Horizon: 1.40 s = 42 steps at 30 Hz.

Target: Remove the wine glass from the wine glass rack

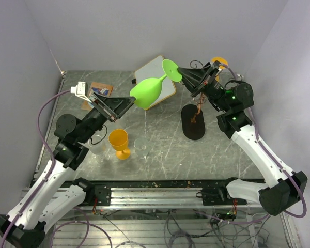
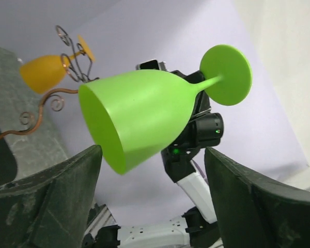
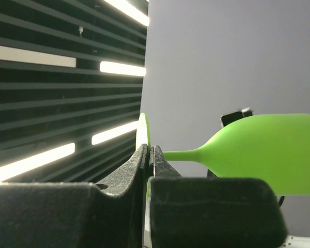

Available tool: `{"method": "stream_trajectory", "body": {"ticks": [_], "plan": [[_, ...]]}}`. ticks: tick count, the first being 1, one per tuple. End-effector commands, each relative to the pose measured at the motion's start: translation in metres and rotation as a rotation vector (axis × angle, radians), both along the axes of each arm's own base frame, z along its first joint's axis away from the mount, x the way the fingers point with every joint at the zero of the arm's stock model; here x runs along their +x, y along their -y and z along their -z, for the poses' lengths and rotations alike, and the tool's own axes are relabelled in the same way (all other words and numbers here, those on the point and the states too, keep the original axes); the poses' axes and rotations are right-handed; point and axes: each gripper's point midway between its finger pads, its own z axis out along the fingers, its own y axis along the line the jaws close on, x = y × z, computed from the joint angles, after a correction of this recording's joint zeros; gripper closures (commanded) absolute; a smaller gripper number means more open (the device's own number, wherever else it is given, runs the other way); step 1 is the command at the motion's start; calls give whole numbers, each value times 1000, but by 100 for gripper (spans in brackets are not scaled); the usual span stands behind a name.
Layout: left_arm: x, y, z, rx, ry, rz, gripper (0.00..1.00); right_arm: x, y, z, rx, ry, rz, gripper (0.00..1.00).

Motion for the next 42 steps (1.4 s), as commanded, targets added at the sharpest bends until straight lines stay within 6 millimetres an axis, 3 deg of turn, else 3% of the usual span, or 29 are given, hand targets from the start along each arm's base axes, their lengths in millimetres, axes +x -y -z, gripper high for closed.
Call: {"method": "stream_trajectory", "body": {"ticks": [1,11,13,16,21,27,29,32,42], "plan": [[-20,6,-33,-121,134,118,12,-19,0,-14,75,28,-79,100],[-33,12,-45,-177,193,216,58,-11,-1,3,103,-20,-67,100],[-34,13,-46,-172,200,224,73,-10,0,3,93,-13,-48,100],[-35,13,-48,-143,204,216,88,-5,-1,5,46,17,7,90],[-30,9,-44,-2,190,131,93,7,6,13,-116,66,191,66],[-22,-16,-42,205,166,-63,93,23,38,32,-255,52,457,39],[-14,-28,-28,318,109,-143,93,25,47,36,-294,51,517,36],[-8,-50,-23,443,64,-252,93,27,60,37,-357,67,601,34],[25,-125,28,913,-165,-582,93,17,109,18,-453,114,851,35]]}}
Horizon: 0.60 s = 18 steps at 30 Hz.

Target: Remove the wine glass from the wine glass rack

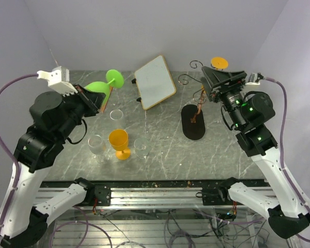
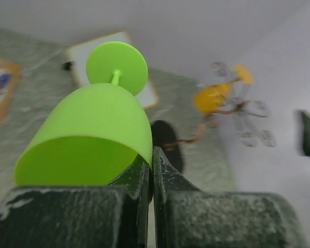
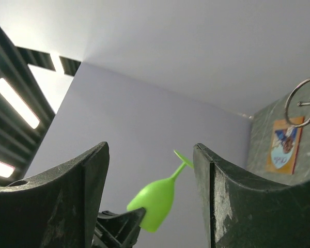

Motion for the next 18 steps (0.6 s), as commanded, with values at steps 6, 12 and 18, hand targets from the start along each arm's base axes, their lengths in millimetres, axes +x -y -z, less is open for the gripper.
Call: {"method": "stream_trajectory", "body": {"ticks": [6,12,18], "plan": [[32,-63,94,493,-318,-300,93,-15,53,-23,-93,63,245,35],[45,-58,144,611,-488,-239,93,-14,58,-18,-120,48,275,36],[59,-59,181,577,-618,-141,93,-11,56,-13,-145,38,271,36]]}}
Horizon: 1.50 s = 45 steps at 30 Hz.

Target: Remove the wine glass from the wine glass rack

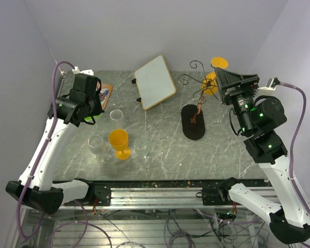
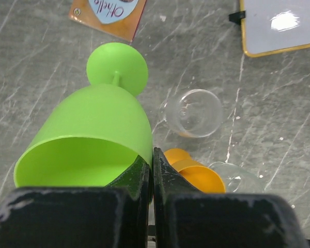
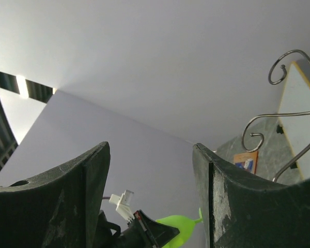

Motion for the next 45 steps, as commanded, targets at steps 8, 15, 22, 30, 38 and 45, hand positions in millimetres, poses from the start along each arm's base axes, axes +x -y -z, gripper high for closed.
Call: {"method": "stream_trajectory", "body": {"ticks": [8,15,22,30,38,45], "plan": [[0,5,63,-46,-253,120,93,1,9,-1,-45,1,51,36],[-2,4,87,-16,-345,140,93,0,12,-1,-54,7,66,36],[4,6,111,-1,-413,157,92,0,16,1,-62,5,88,36],[6,8,138,9,-485,154,88,1,26,5,-96,-6,142,36],[6,3,143,31,-497,131,70,12,34,13,-168,-45,210,36],[12,-3,115,40,-410,94,36,23,50,19,-258,-101,320,36]]}}
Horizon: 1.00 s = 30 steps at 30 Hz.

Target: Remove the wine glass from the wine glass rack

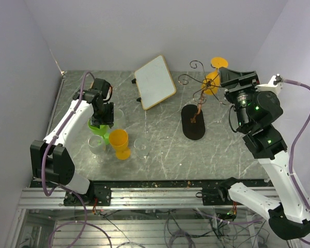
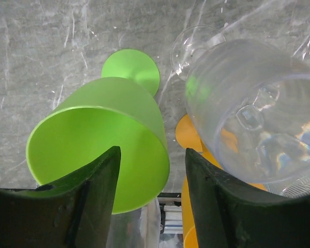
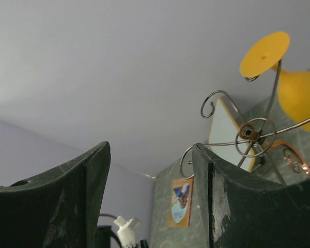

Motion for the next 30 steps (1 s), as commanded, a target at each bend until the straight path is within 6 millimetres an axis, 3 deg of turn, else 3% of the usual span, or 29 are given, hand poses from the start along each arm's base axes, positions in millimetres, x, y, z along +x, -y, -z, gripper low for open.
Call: {"method": "stream_trajectory", "body": {"ticks": [1,4,12,17,21,24,30], "plan": [[12,-5,-34,-1,120,-35,34,2,23,-5,-75,-25,124,36],[15,-3,-56,-29,185,-41,32,5,31,-11,-109,-28,174,36],[14,7,-117,-140,384,-27,10,24,35,-18,-211,-53,244,36],[5,14,-153,-219,497,-4,8,51,36,-14,-301,-112,278,34],[-4,21,-179,-293,594,15,6,85,52,1,-322,-187,226,33],[-11,26,-191,-346,649,31,5,102,68,8,-326,-200,204,32],[-19,29,-196,-390,683,38,5,136,92,26,-371,-227,172,30]]}}
